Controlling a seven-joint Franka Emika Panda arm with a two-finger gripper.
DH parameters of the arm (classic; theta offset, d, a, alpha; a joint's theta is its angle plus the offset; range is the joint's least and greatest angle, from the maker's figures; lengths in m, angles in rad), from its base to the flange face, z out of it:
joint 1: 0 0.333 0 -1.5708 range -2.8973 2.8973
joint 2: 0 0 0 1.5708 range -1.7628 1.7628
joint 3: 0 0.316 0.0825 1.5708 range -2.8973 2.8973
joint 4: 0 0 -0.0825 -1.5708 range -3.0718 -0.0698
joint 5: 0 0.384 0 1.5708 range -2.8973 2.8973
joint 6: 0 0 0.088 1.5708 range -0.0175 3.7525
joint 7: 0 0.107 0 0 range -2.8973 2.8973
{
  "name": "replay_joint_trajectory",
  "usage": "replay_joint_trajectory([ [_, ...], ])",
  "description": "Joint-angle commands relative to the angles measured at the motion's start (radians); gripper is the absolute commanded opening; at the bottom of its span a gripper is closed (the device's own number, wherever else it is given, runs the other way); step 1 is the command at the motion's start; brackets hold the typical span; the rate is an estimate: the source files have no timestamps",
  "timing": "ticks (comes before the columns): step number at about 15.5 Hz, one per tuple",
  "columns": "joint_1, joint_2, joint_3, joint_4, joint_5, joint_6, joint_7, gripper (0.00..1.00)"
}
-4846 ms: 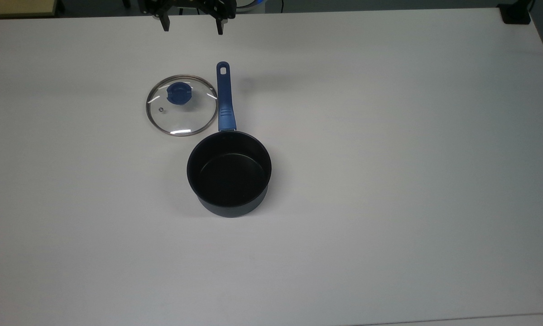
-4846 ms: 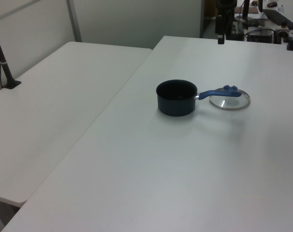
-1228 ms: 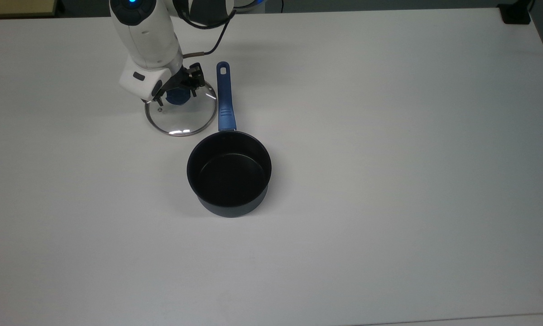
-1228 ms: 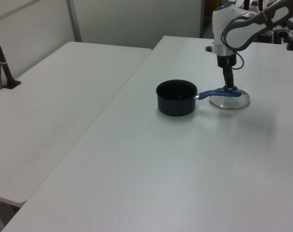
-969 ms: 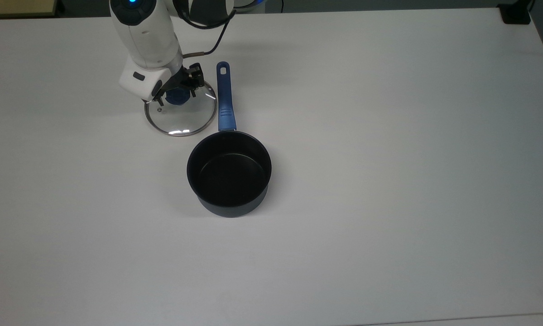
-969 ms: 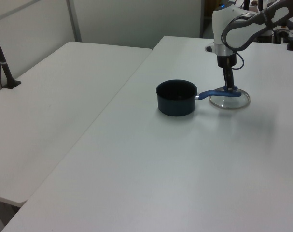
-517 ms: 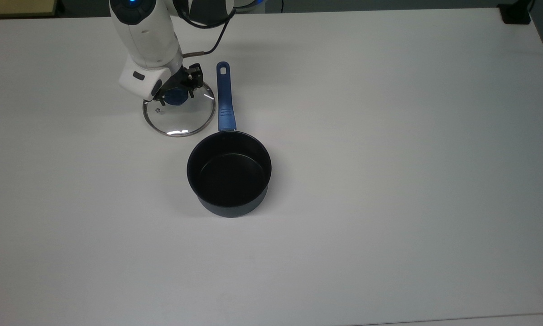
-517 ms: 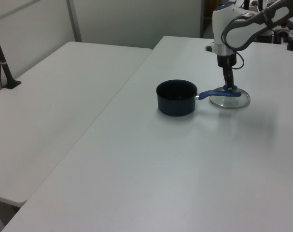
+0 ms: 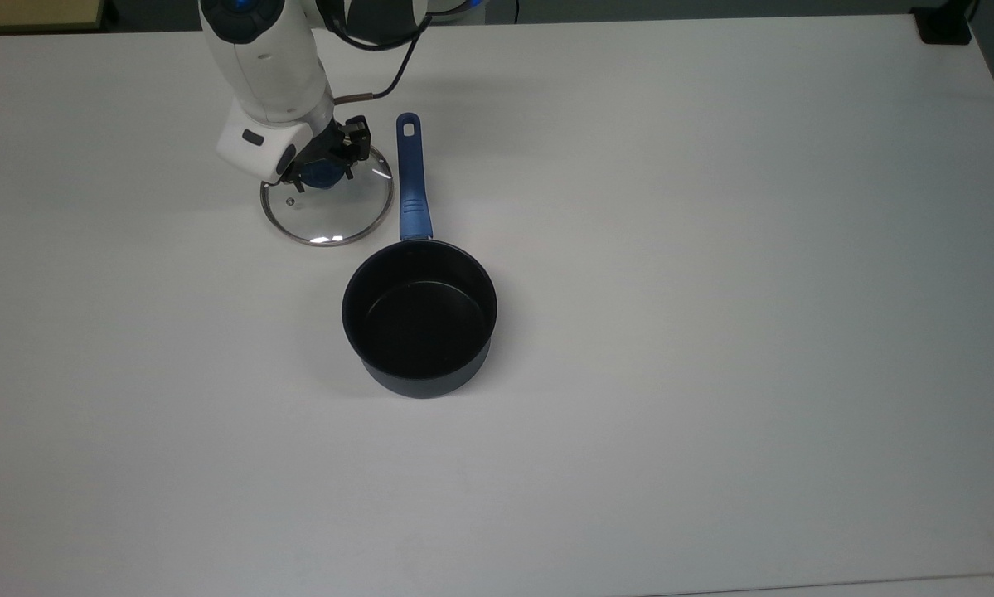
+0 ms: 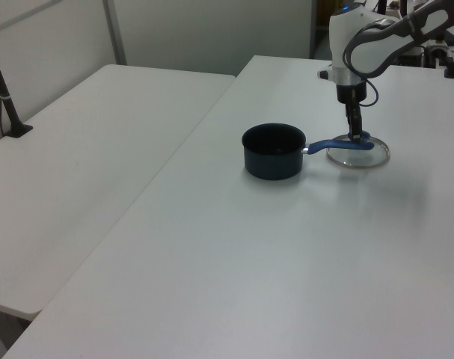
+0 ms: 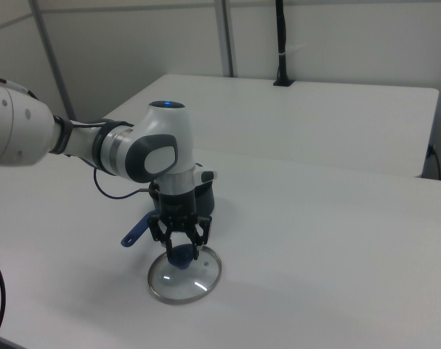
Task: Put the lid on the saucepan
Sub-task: 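Lift the glass lid up off the table by its knob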
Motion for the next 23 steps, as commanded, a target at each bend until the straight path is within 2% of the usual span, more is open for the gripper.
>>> replay_joint_trajectory([
  [1,0.005,-0.028,-0.013,0.033,-0.018,-0.077,-0.024,0.51],
  [7,0.0,-0.004,-0.046,0.14,-0.015,-0.12,-0.024,0.51],
  [12,-0.008,0.12,-0.108,0.312,-0.009,-0.163,-0.027,0.5],
  [15,-0.035,0.173,-0.11,0.389,0.005,-0.177,-0.019,0.49],
  [19,-0.038,0.194,-0.112,0.453,0.079,-0.229,-0.001,0.46],
  [23,-0.037,0.213,-0.109,0.531,0.12,-0.323,0.103,0.46],
])
